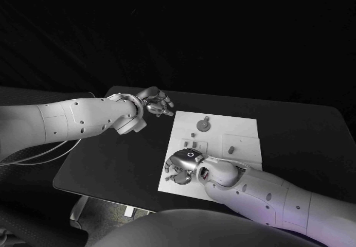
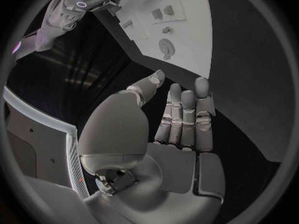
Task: Assemble the parts on the task board
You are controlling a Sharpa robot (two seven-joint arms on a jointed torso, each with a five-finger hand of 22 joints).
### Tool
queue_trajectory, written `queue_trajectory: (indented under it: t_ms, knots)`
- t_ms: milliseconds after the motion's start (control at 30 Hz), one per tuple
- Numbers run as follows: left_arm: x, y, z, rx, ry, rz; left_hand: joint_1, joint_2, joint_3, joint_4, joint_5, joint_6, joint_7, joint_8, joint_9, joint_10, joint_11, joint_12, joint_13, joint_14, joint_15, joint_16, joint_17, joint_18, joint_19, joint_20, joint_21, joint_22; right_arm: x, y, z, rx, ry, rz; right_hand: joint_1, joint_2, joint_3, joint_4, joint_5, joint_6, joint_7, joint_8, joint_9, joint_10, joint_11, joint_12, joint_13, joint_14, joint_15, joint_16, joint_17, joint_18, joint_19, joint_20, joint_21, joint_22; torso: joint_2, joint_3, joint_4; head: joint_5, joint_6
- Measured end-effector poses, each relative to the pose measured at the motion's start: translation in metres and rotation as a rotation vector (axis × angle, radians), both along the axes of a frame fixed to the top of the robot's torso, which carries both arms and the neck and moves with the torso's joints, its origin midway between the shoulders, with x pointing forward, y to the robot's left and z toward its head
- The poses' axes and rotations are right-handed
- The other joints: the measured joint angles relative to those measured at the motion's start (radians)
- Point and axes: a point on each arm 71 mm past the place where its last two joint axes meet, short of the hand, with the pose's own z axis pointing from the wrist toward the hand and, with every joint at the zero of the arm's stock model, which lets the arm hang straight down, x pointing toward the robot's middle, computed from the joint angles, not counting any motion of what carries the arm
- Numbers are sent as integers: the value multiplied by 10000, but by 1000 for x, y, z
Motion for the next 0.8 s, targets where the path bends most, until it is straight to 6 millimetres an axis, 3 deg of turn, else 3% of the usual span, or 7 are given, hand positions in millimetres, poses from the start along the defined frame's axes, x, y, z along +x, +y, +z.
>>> queue_trajectory:
  t_ms: [167,667,800]
  knots:
    - [0,-1,0,-6,4,-17,0,0,0,0,0,0,0,0,0,3,-3,0,0,0,0,0,1,1,0,0,0,-1,-5,2,-5,-427,148,295,75,-75,-7,-7,0,-16,15,0,-22,-1,1,0,20,-32,32,0,8,-5,0,0,0,0,1,-4,4,12,0]
    - [0,-2,0,-10,9,-25,0,0,0,0,0,9,-9,0,0,7,-7,0,0,0,0,0,1,0,-1,1,0,-3,-8,5,-7,-786,47,559,149,-1,-64,-7,0,-5,57,50,-14,0,0,0,38,-36,37,1,21,-53,-36,36,19,0,-1,-13,6,18,0]
    - [0,-2,0,-11,10,-26,0,0,0,0,0,10,-9,0,0,8,-8,0,1,0,0,0,2,0,-2,2,0,-3,-8,7,-7,-829,-35,549,226,258,-48,8,48,-3,59,88,-12,1,0,0,37,-36,37,1,21,-54,-36,36,17,0,-2,-12,0,18,0]
